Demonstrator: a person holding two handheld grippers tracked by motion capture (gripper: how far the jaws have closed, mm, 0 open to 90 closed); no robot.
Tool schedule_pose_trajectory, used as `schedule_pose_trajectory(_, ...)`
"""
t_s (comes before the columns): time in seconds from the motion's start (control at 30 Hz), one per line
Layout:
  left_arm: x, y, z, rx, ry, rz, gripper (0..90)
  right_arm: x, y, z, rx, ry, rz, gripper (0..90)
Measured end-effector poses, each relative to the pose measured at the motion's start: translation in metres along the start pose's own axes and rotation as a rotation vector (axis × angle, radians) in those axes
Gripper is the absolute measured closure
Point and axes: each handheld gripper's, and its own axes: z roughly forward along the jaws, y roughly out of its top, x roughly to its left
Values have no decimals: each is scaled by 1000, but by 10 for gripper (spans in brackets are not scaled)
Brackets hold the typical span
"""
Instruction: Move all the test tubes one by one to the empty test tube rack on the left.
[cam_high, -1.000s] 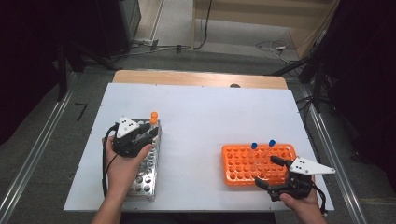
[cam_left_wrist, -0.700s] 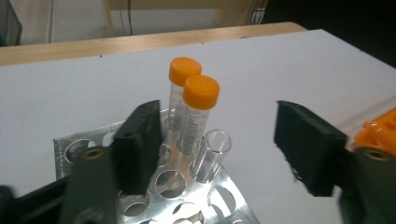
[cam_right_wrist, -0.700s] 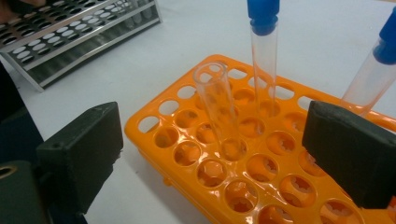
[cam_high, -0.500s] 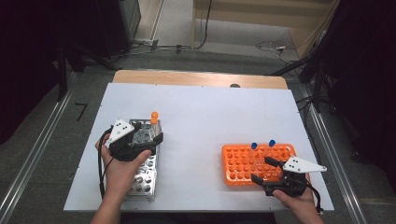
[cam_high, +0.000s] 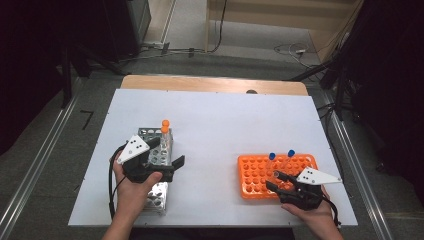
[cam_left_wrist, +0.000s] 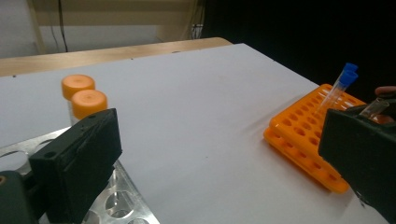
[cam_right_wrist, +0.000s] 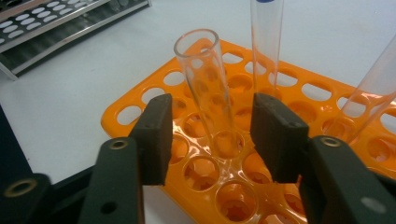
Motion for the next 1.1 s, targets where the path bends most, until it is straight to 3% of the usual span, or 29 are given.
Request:
schedule_pose_trajectory(0.37,-8,-2,6,10,-24,6,0,1,-3,4,26,-34,-34,646)
schedule_pose_trajectory(0.7,-10,-2,5,3,-29,6,0,-1,-4,3,16,-58,-28,738)
schedule_pose_trajectory(0.8,-11,-2,5,-4,-32,8,0,-4,-3,0,-5,-34,2,740)
schedule_pose_trajectory(1.1,-15,-1,7,-19,-41,17,6,0,8,-14,-73,-37,13,742)
